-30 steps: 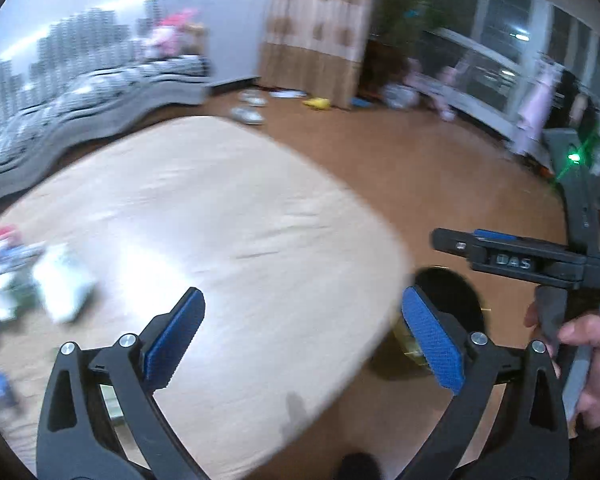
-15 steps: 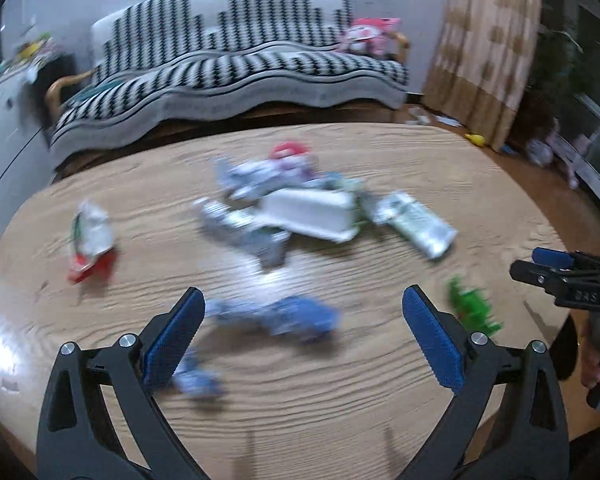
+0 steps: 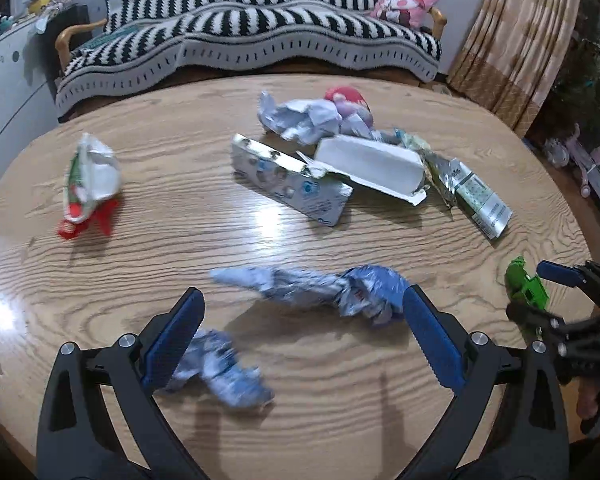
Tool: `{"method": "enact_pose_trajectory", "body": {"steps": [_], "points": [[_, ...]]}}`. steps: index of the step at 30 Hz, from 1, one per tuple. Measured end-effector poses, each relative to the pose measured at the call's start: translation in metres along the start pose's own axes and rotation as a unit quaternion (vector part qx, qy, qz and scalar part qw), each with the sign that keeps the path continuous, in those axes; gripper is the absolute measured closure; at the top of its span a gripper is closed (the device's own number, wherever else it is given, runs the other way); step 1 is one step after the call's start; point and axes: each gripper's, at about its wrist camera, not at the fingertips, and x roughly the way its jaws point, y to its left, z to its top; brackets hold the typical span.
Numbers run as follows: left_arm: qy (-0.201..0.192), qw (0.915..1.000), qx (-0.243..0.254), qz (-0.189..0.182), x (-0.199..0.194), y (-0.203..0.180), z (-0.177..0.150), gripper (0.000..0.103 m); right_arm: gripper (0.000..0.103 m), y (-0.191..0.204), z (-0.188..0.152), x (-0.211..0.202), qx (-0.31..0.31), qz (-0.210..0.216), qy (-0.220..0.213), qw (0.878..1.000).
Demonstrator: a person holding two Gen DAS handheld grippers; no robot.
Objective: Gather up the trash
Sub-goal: 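Move both tools back to the table toward the crumpled foil and green toy, then grasp the long crumpled foil with the left tool while the right tool grasps the green toy car, then carry both to the bin and open both tools to drop them in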
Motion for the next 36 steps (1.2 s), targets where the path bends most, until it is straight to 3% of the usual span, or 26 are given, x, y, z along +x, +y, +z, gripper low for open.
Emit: {"method": "enact_pose_trajectory", "body": {"steps": [9,11,14,17,20,22,32,36], "points": [[0.019,0.9996,0.017,0.009,0.032,-0.04,0.003,0.007,0.023,-0.004,-0.004,0.008,-0.01,-0.01,0.012,1.0],[0.014,0.9994,0.03,0.014,0.032,-0.05,0.001,0.007,0.033,-0.005,-0.005,0.009,-0.011,-0.014,0.013,1.0],[0.01,0.9987,0.044,0.023,0.032,-0.061,-0.002,0.026,0.046,-0.007,-0.008,0.011,-0.013,-0.015,0.02,1.0],[0.002,0.998,0.049,0.041,0.029,-0.066,-0.002,0.037,0.069,-0.011,-0.011,0.012,-0.018,-0.013,0.024,0.999],[0.008,0.9984,0.046,0.034,0.026,-0.069,0.001,0.045,0.069,-0.02,-0.014,0.006,-0.01,-0.012,0.019,1.0],[0.016,0.999,0.036,0.022,0.023,-0.071,0.002,0.084,0.069,-0.026,-0.016,-0.001,-0.004,-0.008,0.01,1.0],[-0.01,0.9991,0.041,-0.001,0.002,-0.111,0.008,0.083,0.069,-0.101,-0.044,-0.046,0.068,-0.026,-0.03,0.997],[-0.038,0.9973,0.057,-0.027,-0.011,-0.151,0.012,0.083,0.069,-0.15,-0.067,-0.069,0.114,-0.046,-0.046,0.991]]}}
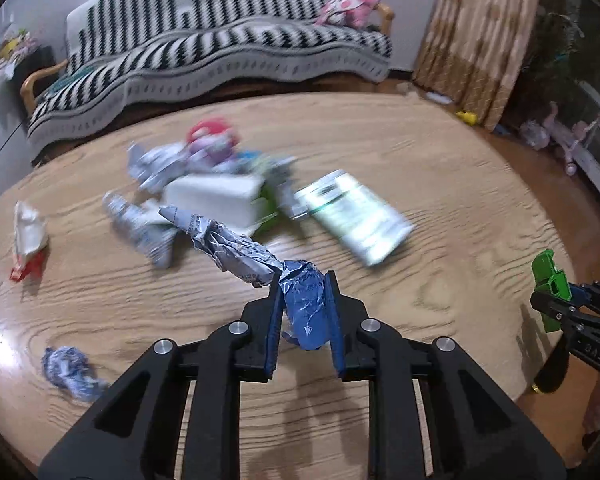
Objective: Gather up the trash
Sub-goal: 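Carry both to the bin and open both tools to drop them in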
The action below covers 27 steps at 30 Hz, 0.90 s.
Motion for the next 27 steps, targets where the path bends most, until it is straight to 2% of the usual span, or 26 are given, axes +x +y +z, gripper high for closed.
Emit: {"method": "enact_pose_trajectory", "body": {"steps": [4,8,13,15,18,20,27], "points": [[-0.005,0.9986,0.027,-0.045,0.001,-0.062,0.005,0.083,0.069,-0.06,-0.019,-0.019,0.051,-0.029,-0.011,0.998],[-0.015,0.9919,0.077,-0.1,-0.001,-0.142,0.0,0.083,0.069,-0.135,-0.048,-0.041,0.123,-0.063,-0.02,0.99],[-0.01,0.9726,0.14,-0.185,-0.001,-0.251,-0.025,0.083,0.069,-0.216,-0.092,-0.063,0.205,-0.098,-0.018,0.974],[-0.005,0.9604,0.17,-0.22,0.0,-0.294,-0.041,0.083,0.069,-0.245,-0.113,-0.07,0.237,-0.113,-0.014,0.965],[0.004,0.9458,0.205,-0.252,0.006,-0.341,-0.062,0.083,0.069,-0.282,-0.143,-0.075,0.278,-0.126,-0.006,0.952],[0.019,0.9366,0.223,-0.27,0.015,-0.368,-0.076,0.083,0.069,-0.303,-0.162,-0.075,0.299,-0.13,0.004,0.945],[0.061,0.9179,0.257,-0.296,0.049,-0.422,-0.1,0.083,0.069,-0.343,-0.201,-0.057,0.342,-0.122,0.038,0.931]]}}
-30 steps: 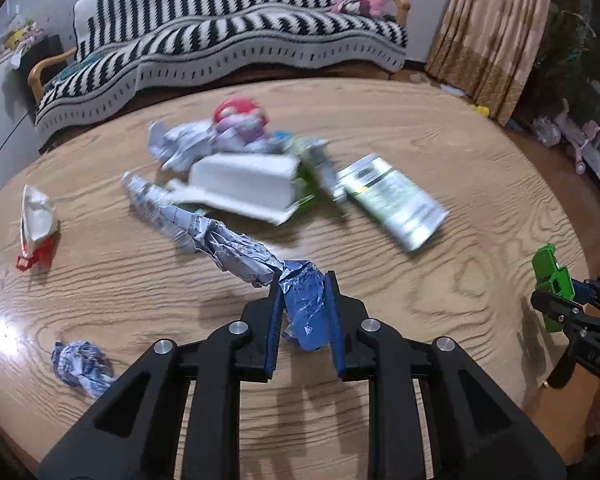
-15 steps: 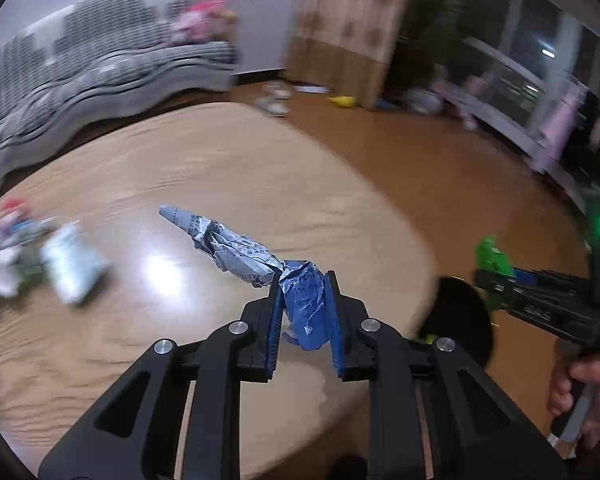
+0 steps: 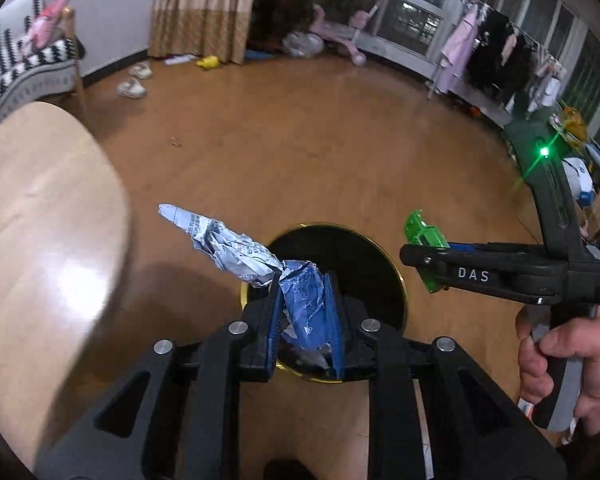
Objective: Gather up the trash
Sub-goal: 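Carry both to the bin and open both tools to drop them in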
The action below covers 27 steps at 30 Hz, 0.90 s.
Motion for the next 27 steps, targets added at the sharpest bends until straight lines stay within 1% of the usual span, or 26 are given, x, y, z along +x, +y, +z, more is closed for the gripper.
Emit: {"method": "enact_pose_trajectory", "body": {"steps": [5,11,13,14,15,16,17,22,24,27], "points": [[0.016,0.9998,0.001,-0.006,0.026,-0.003,0.004,0.083,0.069,-0.013,0.002,0.01,0.013,0.0,0.009,1.0],[0.035,0.9989,-0.004,-0.03,0.05,-0.009,0.005,0.083,0.069,-0.018,0.006,0.012,0.02,0.005,0.008,1.0],[0.038,0.9986,0.002,-0.036,0.056,-0.011,0.006,0.08,0.068,-0.019,0.005,0.011,0.02,0.004,0.006,1.0],[0.039,0.9985,0.006,-0.038,0.058,-0.012,0.006,0.066,0.066,-0.019,0.004,0.011,0.02,0.003,0.006,1.0],[0.04,0.9982,0.008,-0.044,0.059,-0.011,0.006,0.044,0.054,-0.02,0.004,0.01,0.022,0.002,0.004,1.0],[0.036,0.9983,0.006,-0.044,0.059,-0.012,0.005,0.035,0.042,-0.021,0.003,0.009,0.024,0.001,0.001,1.0],[0.032,0.9986,0.005,-0.041,0.058,-0.012,0.004,0.031,0.038,-0.021,0.003,0.006,0.025,-0.003,-0.006,1.0],[0.028,0.9991,-0.005,-0.033,0.054,-0.01,0.005,0.028,0.038,-0.029,0.006,-0.002,0.043,-0.004,-0.025,0.999],[0.023,0.9992,-0.01,-0.031,0.045,-0.008,0.003,0.02,0.038,-0.027,0.006,-0.005,0.042,0.0,-0.026,0.999],[0.009,0.9998,-0.008,-0.015,0.029,-0.007,0.004,0.011,0.031,-0.014,0.007,-0.011,0.025,0.0,-0.035,0.999]]}}
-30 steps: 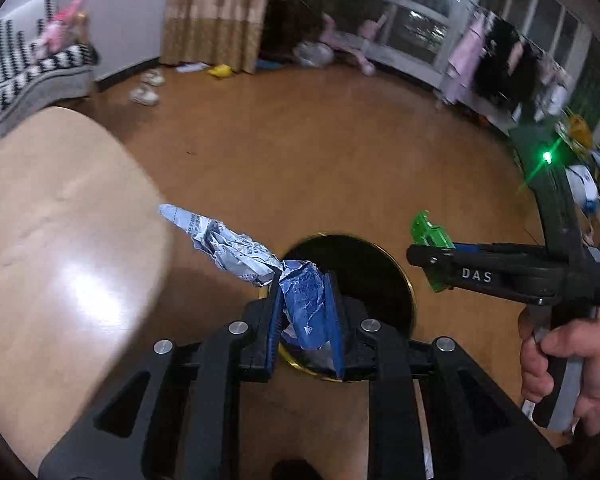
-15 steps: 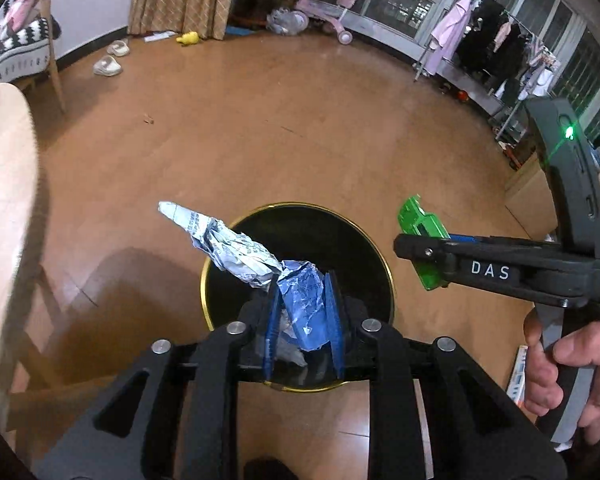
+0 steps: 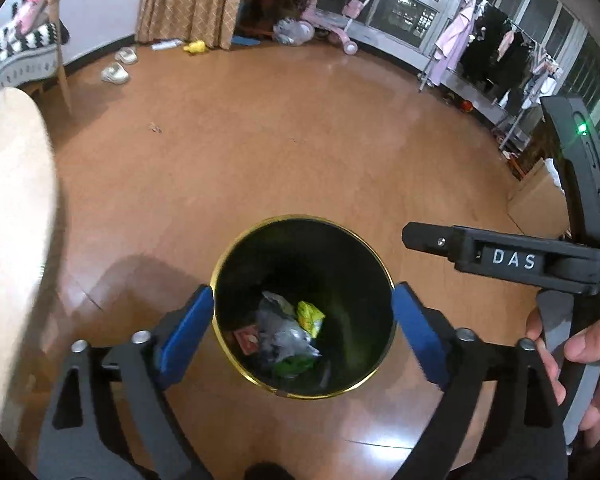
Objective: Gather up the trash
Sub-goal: 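Carry both to the bin and open both tools to drop them in, then move both tools back over the table toward the foil ball and white pack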
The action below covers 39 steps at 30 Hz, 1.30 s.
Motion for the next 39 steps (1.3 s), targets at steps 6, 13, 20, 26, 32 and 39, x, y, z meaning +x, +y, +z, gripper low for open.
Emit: {"method": "enact_pose_trajectory", "body": {"steps": [6,13,20,26,32,39], "points": [[-0.022,0.9986,-0.016,0.045,-0.065,0.028,-0.001,0.009,0.028,0.052,0.003,-0.022,-0.042,0.025,-0.03,0.998],[-0.069,0.982,-0.054,0.167,-0.169,0.108,-0.023,0.009,0.023,0.158,-0.001,-0.044,-0.117,0.073,-0.066,0.988],[-0.096,0.9382,-0.16,0.292,-0.286,0.216,-0.083,0.009,0.023,0.305,-0.029,-0.039,-0.219,0.131,-0.045,0.966],[-0.109,0.8849,-0.246,0.38,-0.381,0.296,-0.162,0.008,0.021,0.423,-0.067,-0.038,-0.296,0.177,-0.026,0.938],[-0.103,0.8499,-0.331,0.397,-0.438,0.363,-0.247,0.008,0.021,0.501,-0.089,-0.028,-0.343,0.186,-0.016,0.921],[-0.096,0.8442,-0.386,0.36,-0.441,0.401,-0.288,0.008,0.02,0.548,-0.103,-0.002,-0.361,0.182,-0.001,0.915]]}}
